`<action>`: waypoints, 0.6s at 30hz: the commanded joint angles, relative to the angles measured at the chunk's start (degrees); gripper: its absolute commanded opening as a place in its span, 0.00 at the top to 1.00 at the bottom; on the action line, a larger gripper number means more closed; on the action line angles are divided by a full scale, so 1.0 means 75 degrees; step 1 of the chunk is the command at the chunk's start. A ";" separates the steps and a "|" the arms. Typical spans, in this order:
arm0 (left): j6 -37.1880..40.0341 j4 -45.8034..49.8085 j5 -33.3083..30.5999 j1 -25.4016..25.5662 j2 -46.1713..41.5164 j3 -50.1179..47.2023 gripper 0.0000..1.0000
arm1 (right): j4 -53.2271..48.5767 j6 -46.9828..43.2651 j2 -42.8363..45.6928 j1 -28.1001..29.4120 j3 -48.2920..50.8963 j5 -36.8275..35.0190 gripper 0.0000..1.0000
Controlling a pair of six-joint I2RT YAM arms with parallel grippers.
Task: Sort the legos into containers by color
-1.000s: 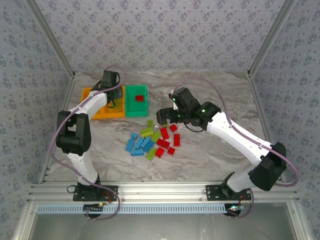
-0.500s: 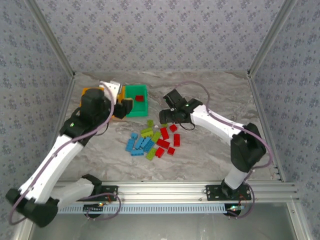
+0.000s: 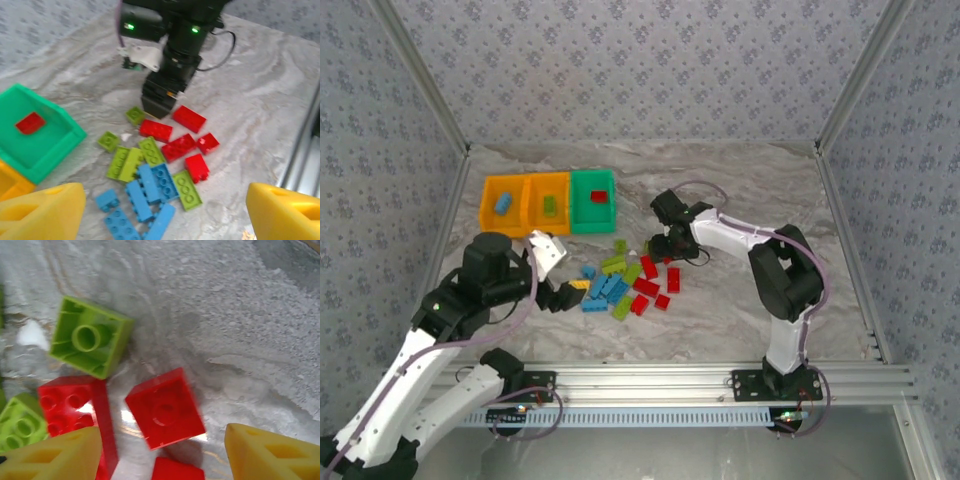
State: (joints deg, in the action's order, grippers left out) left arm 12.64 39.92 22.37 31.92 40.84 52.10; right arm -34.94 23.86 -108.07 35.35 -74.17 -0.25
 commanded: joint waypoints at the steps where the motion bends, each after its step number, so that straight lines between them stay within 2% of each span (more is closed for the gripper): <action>1: 0.0236 -0.0096 0.0213 0.0032 0.0380 0.0015 0.12 | -0.0026 -0.0358 -0.0285 -0.0016 -0.0020 -0.0108 0.32; 5: 0.0199 -0.0093 -0.0123 0.0024 0.0657 -0.0002 0.09 | 0.0031 -0.0359 -0.0456 -0.0035 -0.0069 -0.0002 0.43; 11: 0.0119 -0.0476 -0.0333 0.0025 0.0424 -0.0291 0.02 | 0.0036 -0.0329 -0.0262 -0.0026 -0.0065 -0.0139 0.59; 18: -0.0070 -0.0748 -0.1554 0.0025 0.0308 -0.0442 0.01 | 0.0030 -0.0360 0.0945 0.0371 -0.0261 -0.0895 0.66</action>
State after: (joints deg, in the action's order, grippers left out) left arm 12.88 36.73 15.53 31.94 43.59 49.21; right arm -34.44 21.52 -106.52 36.42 -74.17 -3.60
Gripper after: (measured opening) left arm 0.989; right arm 0.354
